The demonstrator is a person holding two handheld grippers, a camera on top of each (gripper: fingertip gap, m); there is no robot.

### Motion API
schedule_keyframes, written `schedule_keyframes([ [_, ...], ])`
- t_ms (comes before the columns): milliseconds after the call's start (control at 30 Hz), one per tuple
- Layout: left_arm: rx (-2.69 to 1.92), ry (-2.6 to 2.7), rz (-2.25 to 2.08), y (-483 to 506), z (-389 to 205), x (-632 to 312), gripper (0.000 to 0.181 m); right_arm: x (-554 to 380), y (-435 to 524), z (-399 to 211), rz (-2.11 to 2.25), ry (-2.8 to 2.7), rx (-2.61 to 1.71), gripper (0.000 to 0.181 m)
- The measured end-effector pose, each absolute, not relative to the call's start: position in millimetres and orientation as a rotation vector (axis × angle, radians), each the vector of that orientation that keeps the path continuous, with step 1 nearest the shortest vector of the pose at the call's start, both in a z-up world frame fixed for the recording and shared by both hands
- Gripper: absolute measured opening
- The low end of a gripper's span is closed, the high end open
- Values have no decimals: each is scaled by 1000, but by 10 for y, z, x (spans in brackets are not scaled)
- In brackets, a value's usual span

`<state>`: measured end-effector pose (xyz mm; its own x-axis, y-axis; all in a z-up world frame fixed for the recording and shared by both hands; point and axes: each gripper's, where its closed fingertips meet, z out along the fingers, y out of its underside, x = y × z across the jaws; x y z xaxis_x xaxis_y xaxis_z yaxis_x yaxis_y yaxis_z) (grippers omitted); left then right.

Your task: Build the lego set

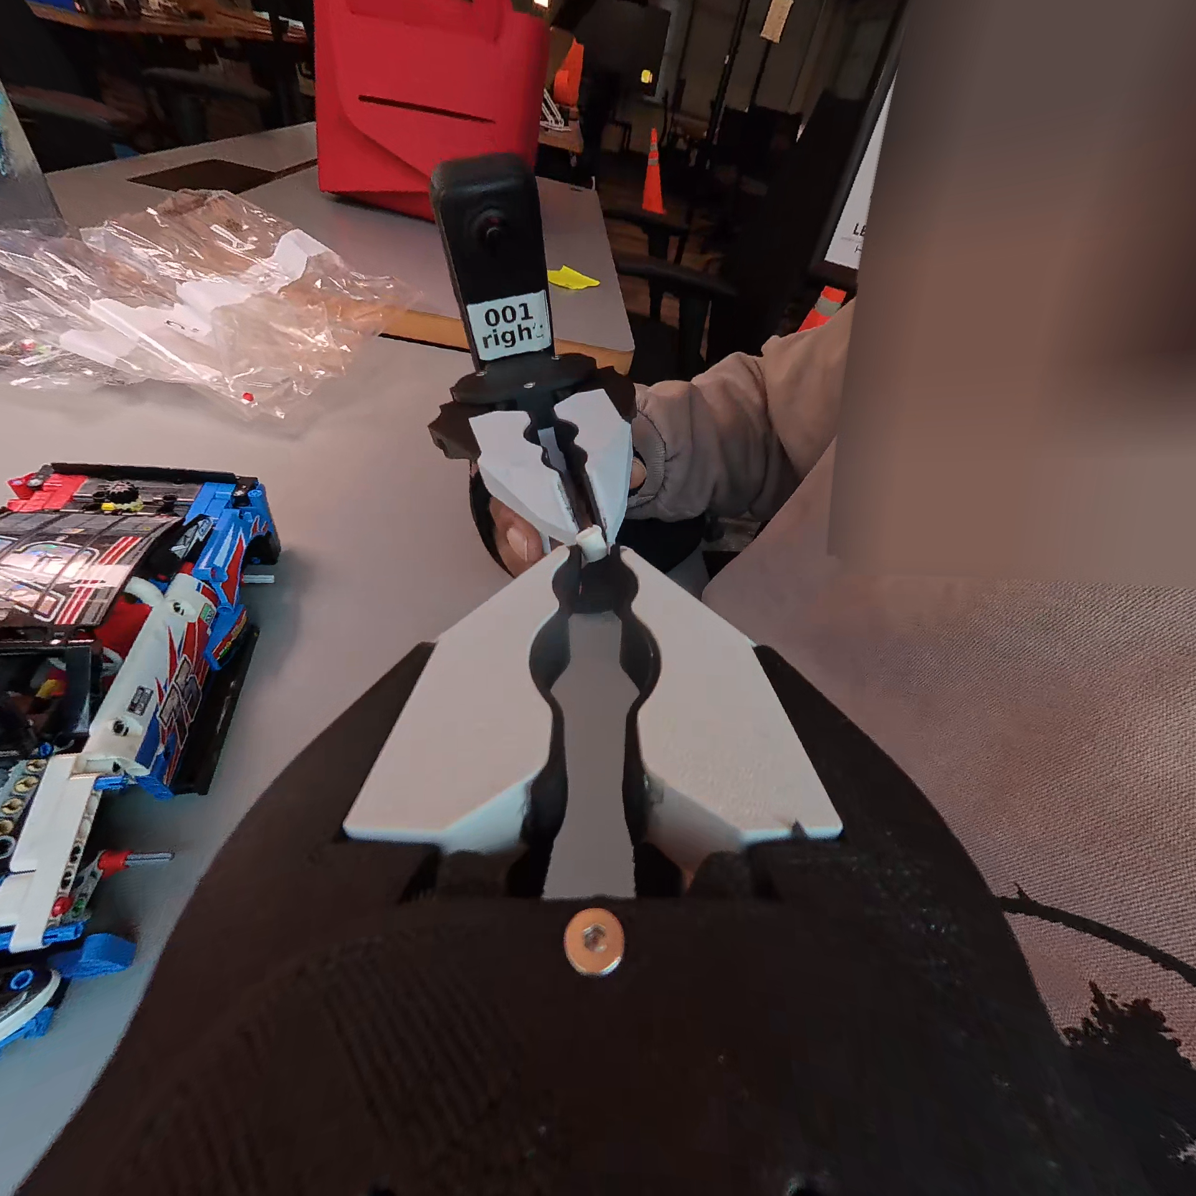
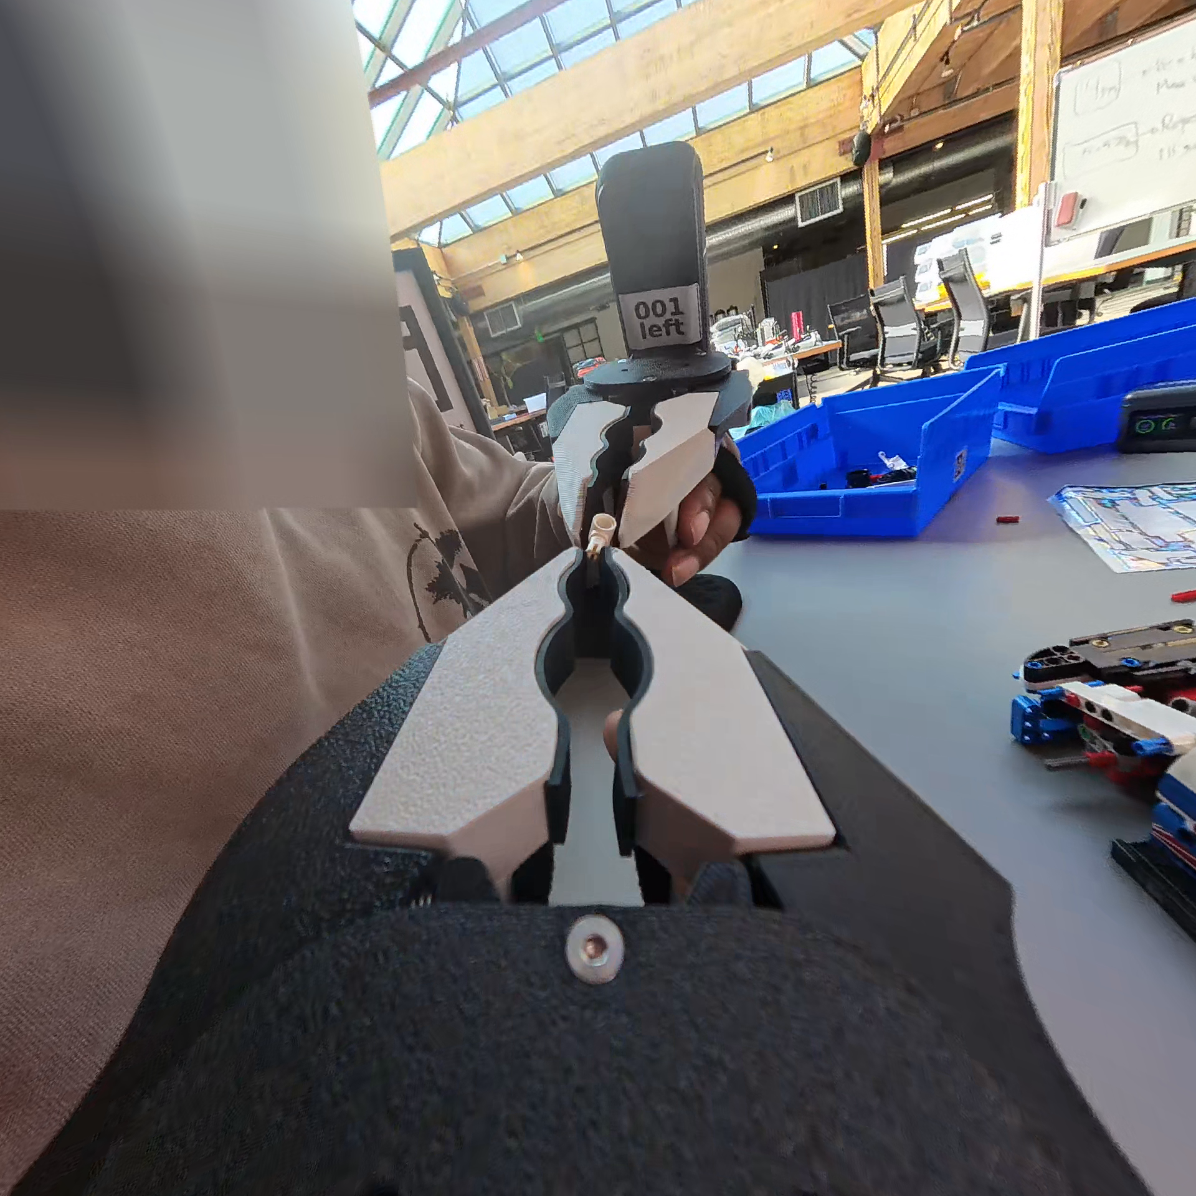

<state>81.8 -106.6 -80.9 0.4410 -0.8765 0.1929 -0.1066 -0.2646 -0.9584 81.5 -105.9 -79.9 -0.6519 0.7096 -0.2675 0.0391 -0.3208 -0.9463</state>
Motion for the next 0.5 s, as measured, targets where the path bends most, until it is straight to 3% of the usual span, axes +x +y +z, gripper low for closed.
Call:
schedule_keyframes([
  [333,-1696,831,-1007,-1064,-820,827,5,815,-1083,-836,1943,-1522,-918,1],
  [500,-1699,818,-1018,-1053,-838,804,5,843,-1091,-818,1897,-1553,-885,13],
])
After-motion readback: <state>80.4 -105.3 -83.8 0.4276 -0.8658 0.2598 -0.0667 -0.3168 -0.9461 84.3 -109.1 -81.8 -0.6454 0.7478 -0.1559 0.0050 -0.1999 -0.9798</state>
